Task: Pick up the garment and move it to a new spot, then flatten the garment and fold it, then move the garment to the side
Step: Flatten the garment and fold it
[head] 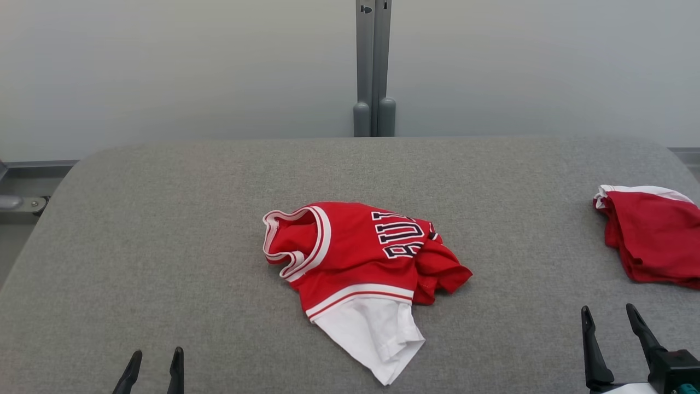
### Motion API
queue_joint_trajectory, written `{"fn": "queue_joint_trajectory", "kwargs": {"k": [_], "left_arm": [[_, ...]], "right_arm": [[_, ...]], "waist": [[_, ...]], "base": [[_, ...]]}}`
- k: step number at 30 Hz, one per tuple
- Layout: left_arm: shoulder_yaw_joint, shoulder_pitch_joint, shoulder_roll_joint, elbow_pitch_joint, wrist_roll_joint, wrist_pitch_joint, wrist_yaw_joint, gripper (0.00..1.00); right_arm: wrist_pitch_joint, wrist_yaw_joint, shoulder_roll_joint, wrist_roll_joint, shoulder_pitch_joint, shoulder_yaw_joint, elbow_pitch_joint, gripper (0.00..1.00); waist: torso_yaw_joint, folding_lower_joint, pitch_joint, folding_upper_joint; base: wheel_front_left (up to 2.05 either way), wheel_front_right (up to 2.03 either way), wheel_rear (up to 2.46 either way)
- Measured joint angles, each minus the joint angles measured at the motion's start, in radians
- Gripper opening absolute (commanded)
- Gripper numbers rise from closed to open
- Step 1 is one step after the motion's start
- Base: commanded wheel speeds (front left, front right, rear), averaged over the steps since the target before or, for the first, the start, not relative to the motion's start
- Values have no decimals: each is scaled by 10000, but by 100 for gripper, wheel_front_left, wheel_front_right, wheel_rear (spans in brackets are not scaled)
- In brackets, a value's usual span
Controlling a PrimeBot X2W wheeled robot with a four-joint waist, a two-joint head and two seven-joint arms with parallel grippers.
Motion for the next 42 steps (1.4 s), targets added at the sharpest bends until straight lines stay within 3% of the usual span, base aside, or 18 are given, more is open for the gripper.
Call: {"fn": "queue_joint_trajectory", "kwargs": {"k": [17, 21, 27, 30, 37, 42], "left_arm": [[391, -107, -732, 184, 339, 0, -219, 100], [-253, -442, -1239, 290, 19, 107, -222, 100], [-1547, -1186, -1958, 874, -1463, 1653, -180, 100], [-2123, -1805, -2042, 1475, -1822, 2761, 773, 100], [-2635, -2648, -2061, 2261, -2596, 3492, 1973, 100], [-2807, -3153, -2063, 3095, -2637, 3530, 2286, 100]], "right_arm": [[0, 0, 0, -2, -136, -12, -127, 100], [0, 0, 0, -67, -331, -8, -244, 100], [0, 0, 0, -153, -699, 184, -474, 100], [0, 0, 4, -86, -863, 339, -499, 100], [0, 0, -2, 84, -930, 328, -372, 100], [0, 0, 0, 153, -1045, 345, -328, 100]], "waist": [[-78, 1, -16, 0], [-195, 0, 117, 0], [-504, 1, 415, 0], [-816, 1, 630, 0], [-1449, 0, 977, 0], [-1816, 1, 1218, 0]], "base": [[0, 0, 0], [0, 0, 0], [0, 0, 0], [0, 0, 0], [0, 0, 0], [0, 0, 0]]}}
